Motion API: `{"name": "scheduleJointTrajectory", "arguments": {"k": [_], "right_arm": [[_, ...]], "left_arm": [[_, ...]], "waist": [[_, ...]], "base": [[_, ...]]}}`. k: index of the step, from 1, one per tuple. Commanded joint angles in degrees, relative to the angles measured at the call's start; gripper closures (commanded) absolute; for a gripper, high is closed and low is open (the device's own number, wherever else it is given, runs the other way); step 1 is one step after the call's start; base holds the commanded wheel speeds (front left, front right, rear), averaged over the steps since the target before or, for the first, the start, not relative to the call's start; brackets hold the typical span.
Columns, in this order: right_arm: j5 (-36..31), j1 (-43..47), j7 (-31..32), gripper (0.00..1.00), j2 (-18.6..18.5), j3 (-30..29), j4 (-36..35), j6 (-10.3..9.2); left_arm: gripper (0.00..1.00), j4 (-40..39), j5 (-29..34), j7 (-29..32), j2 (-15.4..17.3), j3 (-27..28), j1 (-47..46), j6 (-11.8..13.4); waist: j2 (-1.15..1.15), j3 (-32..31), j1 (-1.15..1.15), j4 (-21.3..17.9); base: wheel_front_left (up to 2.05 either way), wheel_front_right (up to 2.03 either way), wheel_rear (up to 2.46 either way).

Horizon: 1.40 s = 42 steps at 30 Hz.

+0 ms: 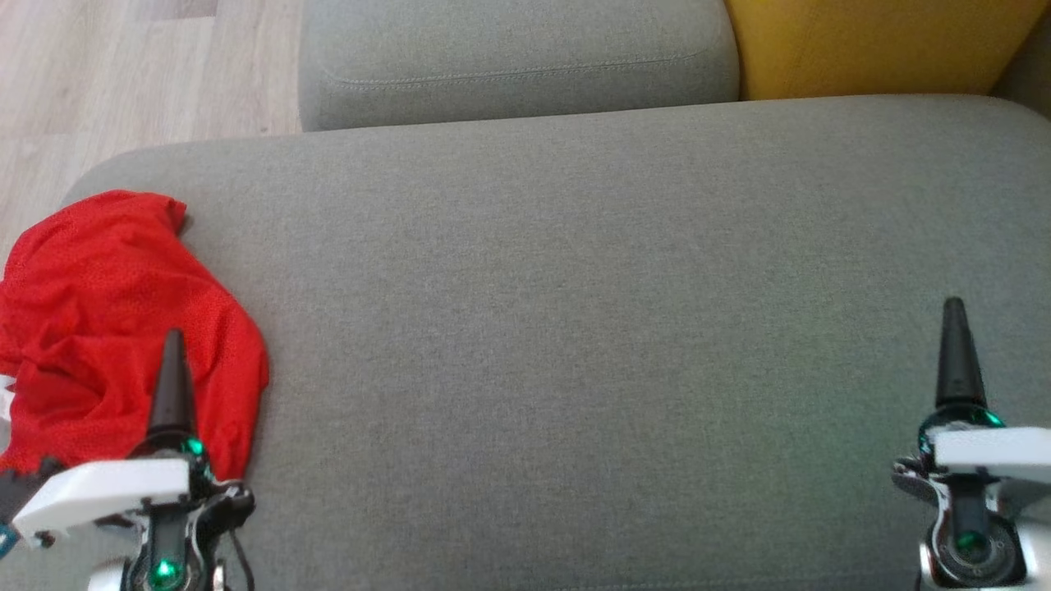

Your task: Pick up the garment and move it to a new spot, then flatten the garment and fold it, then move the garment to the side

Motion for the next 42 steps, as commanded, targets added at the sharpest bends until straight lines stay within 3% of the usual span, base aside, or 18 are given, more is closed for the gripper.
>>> {"name": "scheduleJointTrajectory", "arguments": {"k": [1, 14, 26, 33, 34, 38, 42], "right_arm": [[-2.84, -3.12, -0.62, 0.00, -0.98, 0.73, -2.76, -0.01], [-19.77, -3.64, -2.81, 0.00, -2.15, 3.37, -6.53, -0.02], [-32.81, -1.93, -4.84, 0.00, -2.35, 4.35, -7.22, -0.02], [-39.74, -1.48, -6.03, 0.00, -2.30, 5.24, -7.29, -0.03], [-41.54, -1.57, -6.36, 0.00, -2.19, 5.54, -7.24, -0.03], [-45.02, -1.51, -7.04, 0.00, -1.87, 6.05, -6.65, -0.03], [-46.84, -1.31, -7.55, 0.00, -1.50, 6.68, -5.68, -0.03]], "left_arm": [[0.00, -2.73, 2.01, -0.53, 0.78, 0.51, -3.60, 0.23], [0.00, -8.05, 16.65, -2.70, 0.86, -4.96, -4.09, 5.33], [0.00, -8.23, 34.16, -4.71, 1.38, -13.41, -3.99, 5.69], [0.00, -8.13, 42.34, -5.89, 3.29, -17.77, -4.22, 9.55], [0.00, -7.96, 44.63, -6.22, 4.27, -19.35, -4.60, 11.13], [0.00, -6.97, 47.45, -6.89, 5.66, -21.97, -4.97, 14.47], [0.00, -6.34, 49.24, -7.39, 6.63, -24.04, -5.32, 16.22]], "waist": [[0.00, -0.03, 0.00, -0.01], [0.00, -0.03, 0.00, -0.14], [0.00, 0.03, 0.00, -0.51], [0.00, 0.32, 0.00, -0.84], [0.00, 0.39, 0.00, -0.88], [0.00, 0.41, 0.00, -0.89], [0.00, 0.33, 0.00, -0.87]], "base": [[0.00, 0.00, 0.00], [0.00, 0.00, 0.00], [0.00, 0.00, 0.00], [0.00, 0.00, 0.00], [0.00, 0.00, 0.00], [0.00, 0.00, 0.00], [0.00, 0.00, 0.00]]}}
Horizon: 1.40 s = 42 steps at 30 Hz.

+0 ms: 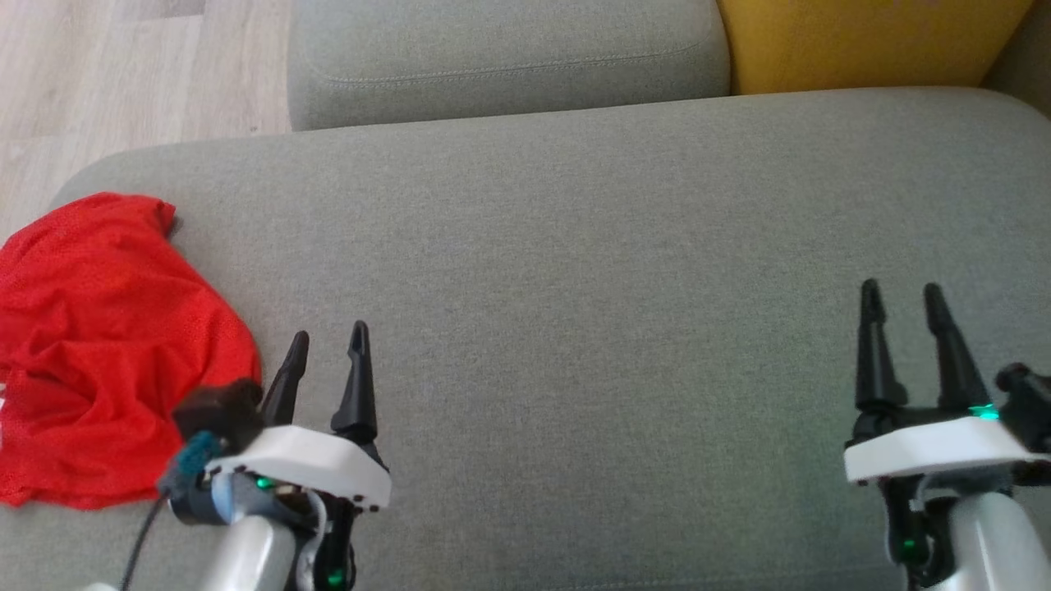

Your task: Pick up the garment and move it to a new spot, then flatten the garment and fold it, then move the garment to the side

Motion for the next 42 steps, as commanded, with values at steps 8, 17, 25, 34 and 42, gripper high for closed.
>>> {"name": "scheduleJointTrajectory", "arguments": {"k": [8, 17, 25, 34, 42], "right_arm": [[-7.43, -0.75, -2.17, 0.00, 0.26, 2.65, 1.50, -0.03], [-12.81, -1.24, -3.70, 0.00, 0.63, 3.65, 2.47, -0.03], [-10.56, -0.76, -5.05, 0.00, 0.76, 3.73, 3.22, -0.04], [-4.41, -0.37, -6.57, 0.00, 0.75, 6.91, 6.46, -0.04], [-8.19, -0.84, -7.82, 0.00, 0.72, 7.92, 6.78, -0.04]], "left_arm": [[0.00, 0.12, 6.52, -2.16, 2.97, -3.94, -4.28, 4.94], [0.00, 0.06, 10.52, -3.67, 3.65, -7.01, -5.14, 9.33], [0.00, -1.77, 10.57, -5.01, 1.83, -4.23, -3.39, 9.07], [0.00, 1.09, 13.77, -6.52, -2.07, 1.51, -0.40, 2.81], [0.00, 3.30, 20.06, -7.75, -3.76, 3.48, -0.19, 0.38]], "waist": [[0.00, -0.29, 0.00, 0.32], [0.00, -0.42, 0.00, 0.79], [0.00, -0.71, 0.00, 0.97], [0.00, -1.17, 0.00, 0.85], [0.00, -1.46, 0.00, 0.75]], "base": [[0.00, 0.00, 0.00], [0.00, 0.00, 0.00], [0.00, 0.00, 0.00], [0.00, 0.00, 0.00], [0.00, 0.00, 0.00]]}}
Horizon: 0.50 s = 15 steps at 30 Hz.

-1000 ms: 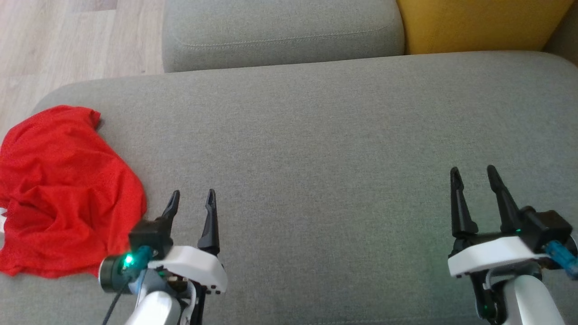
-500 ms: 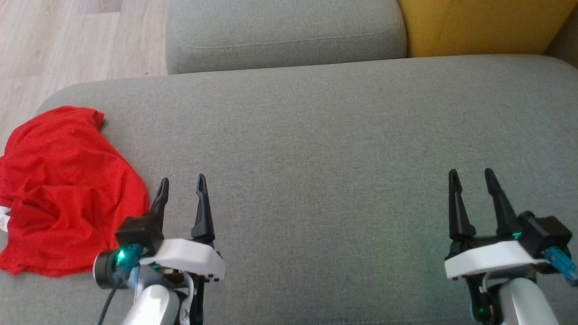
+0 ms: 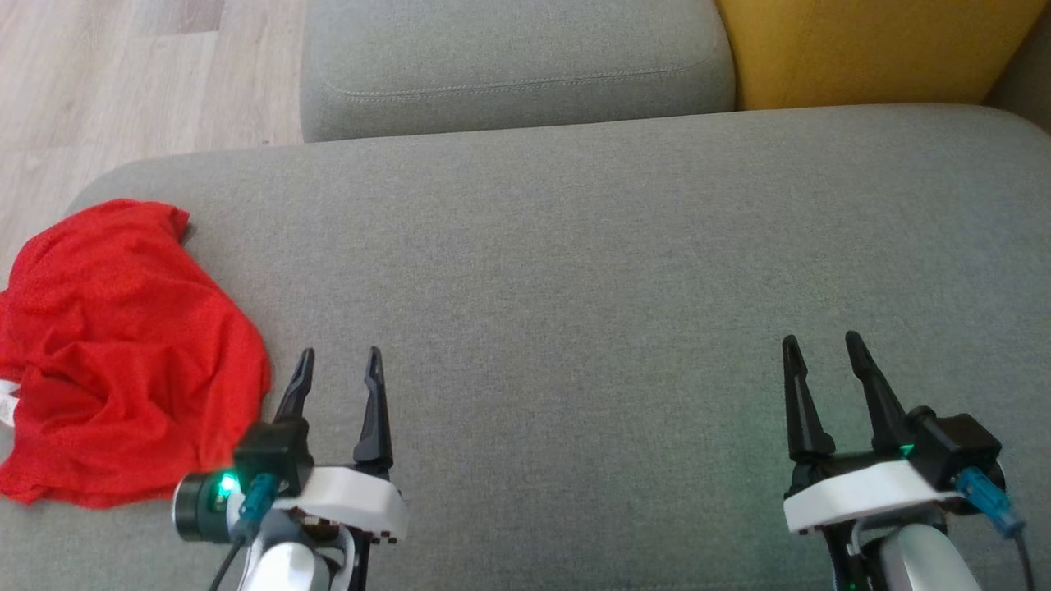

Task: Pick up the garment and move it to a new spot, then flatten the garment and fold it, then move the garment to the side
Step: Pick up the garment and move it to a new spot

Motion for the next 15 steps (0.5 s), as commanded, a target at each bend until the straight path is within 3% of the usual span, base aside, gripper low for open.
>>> {"name": "scheduleJointTrajectory", "arguments": {"k": [1, 15], "right_arm": [[-0.72, -2.20, -0.75, 0.00, -0.27, 1.56, -1.78, -0.04], [-0.89, -2.11, -0.75, 0.00, -0.27, 1.56, -2.23, -0.04]], "left_arm": [[0.00, -1.71, 1.12, -0.70, -0.09, 2.54, -2.16, -0.40], [0.00, -1.70, 1.90, -0.70, -0.59, 3.60, -2.45, -1.69]], "waist": [[0.00, 0.01, 0.00, 0.00], [0.00, 0.21, 0.00, 2.27]], "base": [[0.00, 0.00, 0.00], [0.00, 0.00, 0.00]]}}
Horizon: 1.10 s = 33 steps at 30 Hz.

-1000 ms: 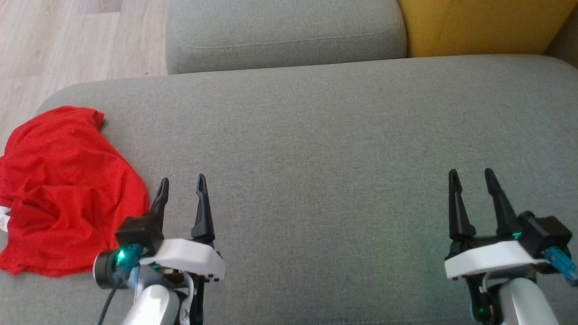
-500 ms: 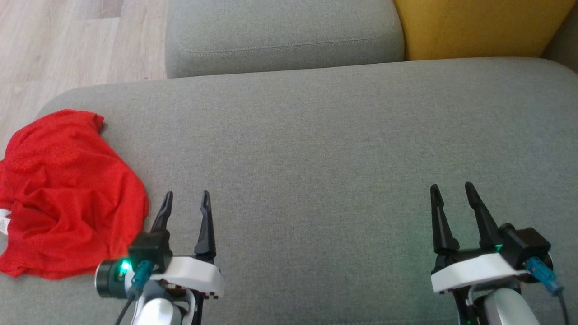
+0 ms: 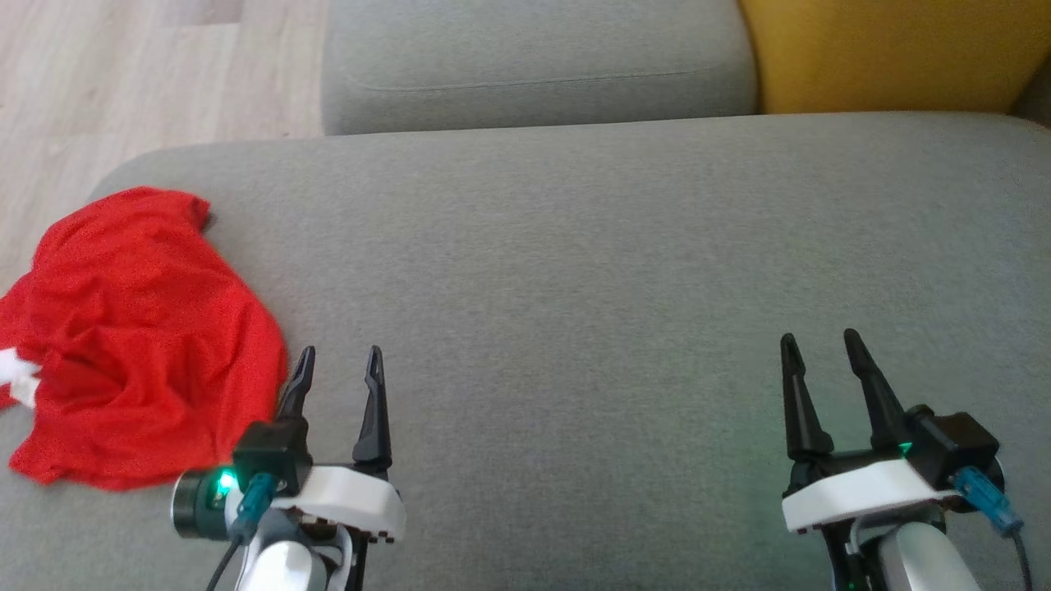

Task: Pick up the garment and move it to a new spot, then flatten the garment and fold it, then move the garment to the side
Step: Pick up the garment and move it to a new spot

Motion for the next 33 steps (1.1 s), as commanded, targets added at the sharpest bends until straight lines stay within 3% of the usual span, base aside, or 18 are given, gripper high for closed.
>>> {"name": "scheduleJointTrajectory", "arguments": {"k": [1, 26, 33], "right_arm": [[-0.38, -1.90, -0.70, 0.00, -0.27, 1.70, -2.12, -0.04], [1.54, -0.66, -0.70, 0.00, -0.27, 8.02, -0.88, -0.04], [2.29, -1.24, -0.70, 0.00, -0.27, 10.12, -0.38, -0.04]], "left_arm": [[0.00, -2.03, 0.02, -0.70, -0.13, 2.22, -2.46, 0.26], [0.00, -4.53, 0.30, -0.70, -0.15, 5.31, -1.37, 1.95], [0.00, -4.45, 0.28, -0.70, -0.15, 6.01, -0.71, 1.70]], "waist": [[0.00, 0.03, 0.00, 1.13], [0.00, -1.22, 0.00, 25.61], [0.00, -0.58, 0.00, 28.04]], "base": [[0.00, 0.00, 0.00], [0.00, 0.00, 0.00], [0.00, 0.00, 0.00]]}}
